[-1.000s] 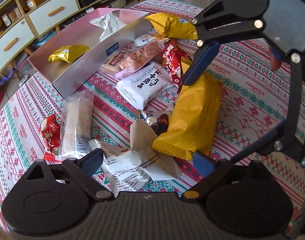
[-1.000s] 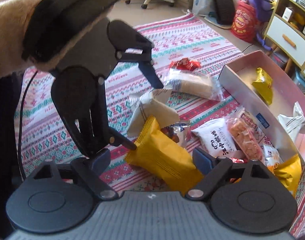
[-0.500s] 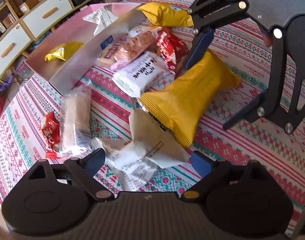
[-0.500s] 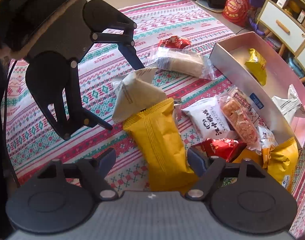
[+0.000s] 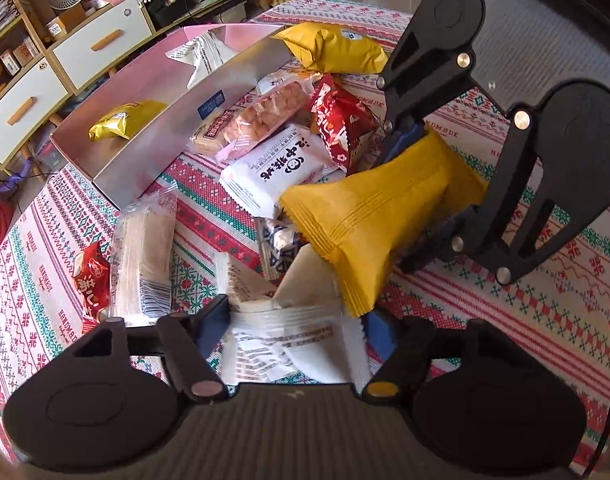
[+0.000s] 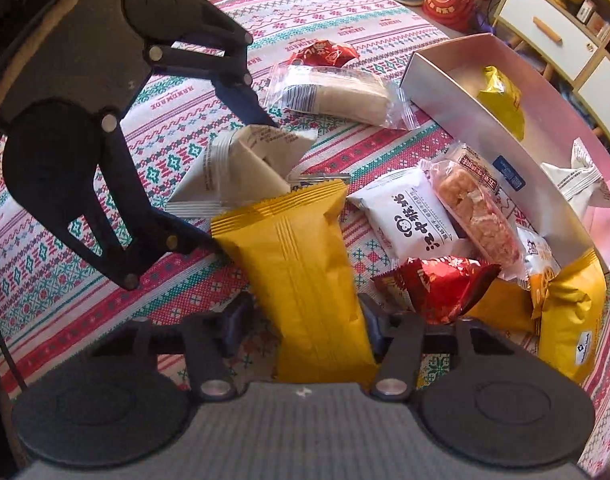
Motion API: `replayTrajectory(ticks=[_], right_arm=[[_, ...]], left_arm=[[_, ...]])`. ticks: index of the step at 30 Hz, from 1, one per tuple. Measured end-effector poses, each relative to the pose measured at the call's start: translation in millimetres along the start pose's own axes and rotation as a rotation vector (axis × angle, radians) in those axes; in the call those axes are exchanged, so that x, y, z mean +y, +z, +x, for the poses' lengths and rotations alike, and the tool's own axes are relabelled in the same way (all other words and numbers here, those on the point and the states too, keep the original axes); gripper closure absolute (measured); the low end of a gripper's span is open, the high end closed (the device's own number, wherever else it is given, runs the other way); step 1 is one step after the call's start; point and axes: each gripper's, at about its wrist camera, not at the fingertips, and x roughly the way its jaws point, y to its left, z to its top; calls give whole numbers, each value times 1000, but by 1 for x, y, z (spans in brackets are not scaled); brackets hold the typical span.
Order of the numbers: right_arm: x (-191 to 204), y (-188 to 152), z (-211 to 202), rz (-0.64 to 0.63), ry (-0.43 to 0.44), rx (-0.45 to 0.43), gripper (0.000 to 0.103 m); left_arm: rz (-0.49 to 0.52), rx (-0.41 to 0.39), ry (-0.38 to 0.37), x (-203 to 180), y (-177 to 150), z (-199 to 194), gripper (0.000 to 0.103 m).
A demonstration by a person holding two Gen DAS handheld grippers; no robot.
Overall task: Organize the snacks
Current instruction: 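Close the right tool on a long yellow packet while the left tool grasps a white paper snack, then lift both held snacks and carry them over the pink box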
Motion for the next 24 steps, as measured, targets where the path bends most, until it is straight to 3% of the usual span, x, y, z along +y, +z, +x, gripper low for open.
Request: replayTrajectory(ticks=[8,24], right_arm=[[3,-6,-5,-9,5,-20,68],[-5,-1,-23,38,17,-79,70]], left_arm=[[-89,13,7,9,-2,-3,44],[-89,8,53,6,4,-18,47]])
